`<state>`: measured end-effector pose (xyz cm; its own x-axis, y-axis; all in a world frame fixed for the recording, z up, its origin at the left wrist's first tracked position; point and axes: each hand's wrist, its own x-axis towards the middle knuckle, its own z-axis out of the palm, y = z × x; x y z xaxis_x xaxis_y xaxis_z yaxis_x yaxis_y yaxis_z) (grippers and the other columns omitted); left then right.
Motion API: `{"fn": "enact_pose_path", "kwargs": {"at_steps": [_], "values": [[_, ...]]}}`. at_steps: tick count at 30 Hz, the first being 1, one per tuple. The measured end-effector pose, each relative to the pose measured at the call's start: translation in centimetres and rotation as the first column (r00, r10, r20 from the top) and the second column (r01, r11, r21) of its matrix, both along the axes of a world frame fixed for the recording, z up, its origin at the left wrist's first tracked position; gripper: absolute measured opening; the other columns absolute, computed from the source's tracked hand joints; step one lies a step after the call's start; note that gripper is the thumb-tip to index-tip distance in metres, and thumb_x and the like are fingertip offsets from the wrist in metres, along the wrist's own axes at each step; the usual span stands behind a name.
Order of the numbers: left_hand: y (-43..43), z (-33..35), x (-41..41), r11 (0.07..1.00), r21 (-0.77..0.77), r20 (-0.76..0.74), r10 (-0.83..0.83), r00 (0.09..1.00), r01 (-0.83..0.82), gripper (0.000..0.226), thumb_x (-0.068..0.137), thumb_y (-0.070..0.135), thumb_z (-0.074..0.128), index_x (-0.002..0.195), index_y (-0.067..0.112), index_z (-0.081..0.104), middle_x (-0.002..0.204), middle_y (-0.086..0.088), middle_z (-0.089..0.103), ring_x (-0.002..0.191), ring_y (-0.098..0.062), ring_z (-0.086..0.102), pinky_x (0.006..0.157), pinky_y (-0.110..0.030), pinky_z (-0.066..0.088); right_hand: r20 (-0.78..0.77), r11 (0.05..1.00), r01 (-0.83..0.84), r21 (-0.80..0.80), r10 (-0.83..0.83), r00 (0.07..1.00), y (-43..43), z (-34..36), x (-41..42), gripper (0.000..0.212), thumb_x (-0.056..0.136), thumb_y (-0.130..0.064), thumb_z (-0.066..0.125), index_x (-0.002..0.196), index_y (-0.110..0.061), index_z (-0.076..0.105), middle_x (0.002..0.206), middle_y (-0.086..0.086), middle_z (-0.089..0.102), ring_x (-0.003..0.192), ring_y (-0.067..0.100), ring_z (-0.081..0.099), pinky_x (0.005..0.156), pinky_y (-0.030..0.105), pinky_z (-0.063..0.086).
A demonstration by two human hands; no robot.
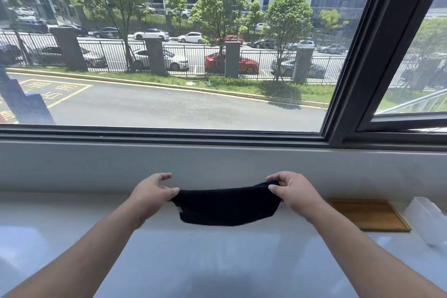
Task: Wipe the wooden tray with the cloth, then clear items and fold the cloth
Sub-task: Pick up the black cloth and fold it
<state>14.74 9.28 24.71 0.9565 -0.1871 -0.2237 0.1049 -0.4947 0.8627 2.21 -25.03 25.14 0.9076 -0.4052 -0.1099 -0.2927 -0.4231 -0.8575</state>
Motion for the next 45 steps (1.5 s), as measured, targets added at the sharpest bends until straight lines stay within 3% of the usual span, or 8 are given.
{"fn": "enact_pose_path", "kwargs": {"at_steps": [6, 13, 24, 29, 35, 38, 41, 45], "values": [[-0.8, -0.1, 1.1, 0.935, 0.328, 0.179, -0.200, 0.963, 0.133, 0.021, 0.096, 0.025, 0.073, 0.078, 0.034, 0.079, 0.082, 0.016, 0.077, 0.086, -0.003, 0.069, 0.072, -0.027, 0.049, -0.212, 0.854, -0.163, -0.493, 0.064, 0.975, -0.9, 1.8, 0.3, 0.019, 0.096, -0.035, 0.068, 0.089, -0.020, 0.076, 0.095, -0.001, 0.073, 0.090, 0.020, 0.067, 0.076, 0.033, 0.052], [-1.9, -0.3, 1.1, 0.845, 0.521, 0.243, -0.285, 0.927, 0.123, 0.021, 0.101, 0.035, 0.062, 0.081, 0.039, 0.061, 0.093, 0.014, 0.066, 0.086, -0.008, 0.061, 0.071, -0.031, 0.047, -0.112, 0.990, -0.034, 0.139, 0.050, 0.992, 0.0, 0.9, -0.1, 0.023, 0.100, -0.029, 0.063, 0.084, -0.013, 0.065, 0.081, 0.016, 0.069, 0.072, 0.026, 0.061, 0.075, 0.041, 0.053], [-10.4, 2.6, -4.0, 0.984, -0.063, 0.057, -0.163, 0.985, 0.167, 0.008, 0.092, 0.015, 0.070, 0.097, 0.021, 0.068, 0.085, -0.009, 0.077, 0.068, -0.023, 0.079, 0.072, -0.045, 0.067, -0.015, 0.753, -0.250, 0.608, 0.327, 0.945, 9.5, 1.2, 1.2, 0.016, 0.101, -0.014, 0.059, 0.114, -0.005, 0.062, 0.094, 0.011, 0.073, 0.084, 0.025, 0.074, 0.078, 0.043, 0.054], [-8.9, 3.4, -4.1, 0.932, -0.310, -0.071, -0.220, 0.973, 0.188, 0.025, 0.084, 0.013, 0.069, 0.109, 0.015, 0.069, 0.091, -0.006, 0.080, 0.073, -0.017, 0.073, 0.072, -0.034, 0.060, 0.013, 0.862, -0.142, 0.487, 0.155, 0.988, 9.7, 1.2, 1.5, 0.036, 0.089, 0.014, 0.051, 0.121, -0.003, 0.055, 0.108, 0.020, 0.068, 0.095, 0.030, 0.065, 0.080, 0.040, 0.049], [-5.9, 1.7, -3.8, 0.918, -0.331, -0.223, -0.301, 0.927, 0.219, 0.065, 0.060, 0.021, 0.064, 0.124, 0.028, 0.064, 0.126, 0.002, 0.071, 0.121, -0.014, 0.059, 0.103, -0.045, 0.035, 0.086, 0.670, -0.167, 0.723, 0.152, 0.985, 9.4, 2.6, 1.6, 0.032, 0.091, 0.008, 0.048, 0.117, 0.000, 0.064, 0.105, 0.031, 0.071, 0.093, 0.040, 0.068, 0.088, 0.054, 0.056], [-6.0, 0.5, -3.7, 0.862, -0.421, -0.253, -0.410, 0.876, 0.282, 0.046, 0.065, 0.032, 0.070, 0.110, 0.022, 0.072, 0.100, 0.006, 0.077, 0.102, -0.011, 0.069, 0.098, -0.043, 0.041, 0.097, 0.572, -0.123, 0.811, 0.075, 0.992, 8.7, 1.9, 1.9, 0.027, 0.097, -0.001, 0.050, 0.120, -0.006, 0.065, 0.110, 0.025, 0.072, 0.098, 0.040, 0.069, 0.092, 0.054, 0.057], [-6.9, -2.0, -3.6, 0.900, -0.434, -0.222, -0.157, 0.962, 0.046, 0.046, 0.072, 0.032, 0.076, 0.111, 0.011, 0.066, 0.100, -0.006, 0.077, 0.083, -0.020, 0.075, 0.071, -0.037, 0.058, -0.007, 0.578, 0.017, 0.816, -0.019, 1.000, 8.5, -1.0, 1.7, 0.022, 0.105, -0.014, 0.052, 0.122, -0.018, 0.066, 0.114, 0.016, 0.078, 0.099, 0.035, 0.075, 0.082, 0.050, 0.062], [-6.8, -9.7, -4.9, 0.958, -0.270, -0.268, 0.027, 0.963, -0.102, 0.050, 0.071, 0.037, 0.078, 0.115, 0.025, 0.059, 0.112, -0.004, 0.072, 0.098, -0.028, 0.075, 0.082, -0.047, 0.063, -0.213, 0.738, 0.118, 0.664, 0.036, 0.976, 9.5, -8.8, 0.2, 0.044, 0.096, -0.003, 0.055, 0.132, -0.028, 0.059, 0.122, 0.011, 0.075, 0.106, 0.036, 0.075, 0.080, 0.048, 0.063]]}}
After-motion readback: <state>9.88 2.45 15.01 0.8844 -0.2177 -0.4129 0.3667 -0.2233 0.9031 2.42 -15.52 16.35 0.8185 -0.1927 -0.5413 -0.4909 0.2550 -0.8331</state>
